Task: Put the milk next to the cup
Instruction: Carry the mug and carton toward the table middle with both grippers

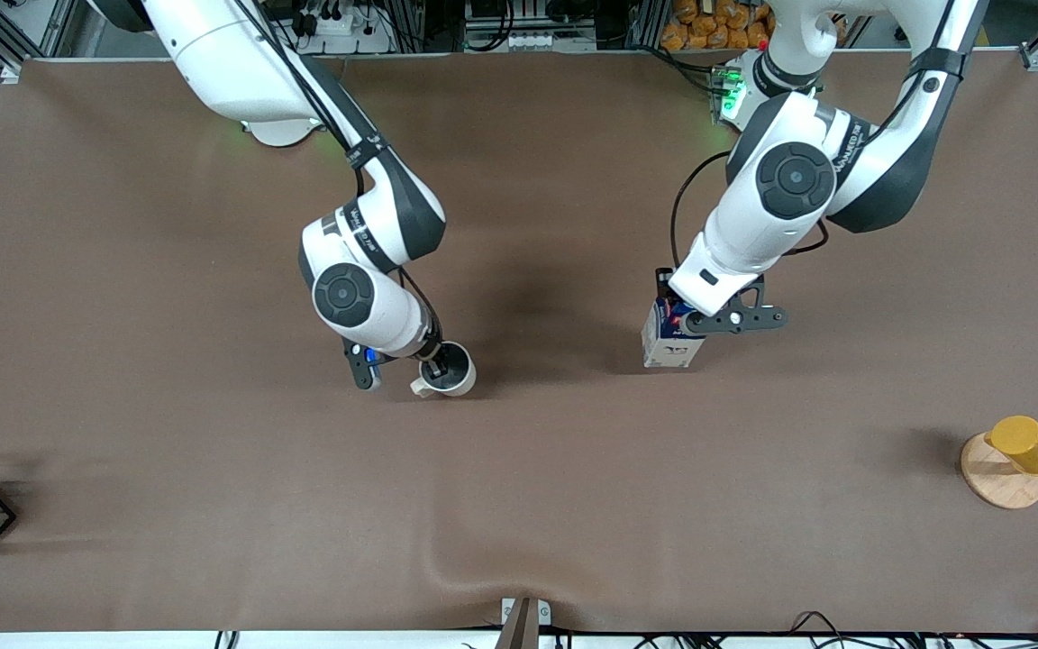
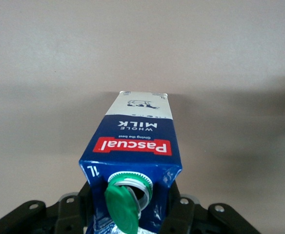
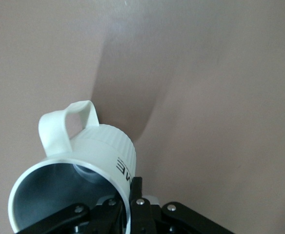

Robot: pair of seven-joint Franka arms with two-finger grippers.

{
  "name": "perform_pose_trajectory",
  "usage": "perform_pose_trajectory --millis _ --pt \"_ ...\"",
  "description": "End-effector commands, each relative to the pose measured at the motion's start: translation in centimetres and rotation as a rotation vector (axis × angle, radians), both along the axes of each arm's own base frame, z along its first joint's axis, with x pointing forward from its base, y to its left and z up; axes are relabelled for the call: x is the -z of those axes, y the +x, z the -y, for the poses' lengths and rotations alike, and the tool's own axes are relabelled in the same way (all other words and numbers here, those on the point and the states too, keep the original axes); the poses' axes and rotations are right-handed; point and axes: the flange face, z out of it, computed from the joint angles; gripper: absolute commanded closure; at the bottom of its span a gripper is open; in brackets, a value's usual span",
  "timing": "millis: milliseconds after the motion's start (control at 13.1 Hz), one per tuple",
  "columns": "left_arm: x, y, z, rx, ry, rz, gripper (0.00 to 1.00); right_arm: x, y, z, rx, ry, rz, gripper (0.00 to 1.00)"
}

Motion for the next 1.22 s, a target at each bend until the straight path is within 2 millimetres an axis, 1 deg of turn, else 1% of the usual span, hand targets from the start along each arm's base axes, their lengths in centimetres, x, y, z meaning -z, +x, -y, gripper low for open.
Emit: perform_pose_trajectory --millis 0,76,228,304,457,533,609,685,761,837,989,1065,1141 --pt "-0.2 0.0 0.6 -0.018 0.008 -0.009 0.42 0.6 -1.4 -2.6 0.091 0.004 0.025 1.0" --pt "-0.2 0.0 0.7 -0.019 0.007 -0.009 0.42 1.0 -1.6 -3.3 0.11 0.005 0.027 1.0" --pt "-0.1 -0.1 0.9 -0.017 0.008 -0.011 0.42 1.2 -2.3 -4.8 0.144 0.015 0.047 1.0" --pt "-0.1 -0.2 1.1 -0.024 0.01 -0.01 0.42 1.8 -2.6 -5.5 0.172 0.016 0.053 1.0" --pt "0.0 -0.6 1.8 -0.026 0.01 -0.013 0.42 2.1 -2.8 -6.2 0.2 0.015 0.061 1.0" --pt "0.4 -0.6 1.8 -0.03 0.013 -0.019 0.42 2.2 -3.2 -6.9 0.21 0.02 0.066 1.0" --pt "0.6 -0.8 2.3 -0.032 0.015 -0.023 0.42 2.4 -3.3 -7.2 0.221 0.023 0.071 1.0" --pt "0.6 -1.0 2.7 -0.036 0.014 -0.024 0.42 2.3 -3.2 -7.1 0.222 0.023 0.072 0.7" --pt "0.5 -1.3 3.2 -0.043 0.015 -0.022 0.42 2.3 -3.3 -7.2 0.213 0.016 0.077 0.01" --pt "0.7 -1.6 3.7 -0.04 0.018 -0.025 0.42 2.4 -3.4 -7.1 0.179 -0.015 0.099 0.0" --pt "0.7 -2.1 4.6 -0.026 0.017 -0.025 0.42 1.7 -3.4 -7.3 0.147 -0.034 0.131 0.0" --pt "0.7 -2.8 5.7 -0.005 0.017 -0.024 0.42 0.8 -2.9 -7.1 0.153 -0.029 0.136 0.0" --pt "0.7 -2.9 6.2 0.002 0.014 -0.024 0.42 -0.2 -2.4 -6.8 0.159 -0.036 0.121 0.0"
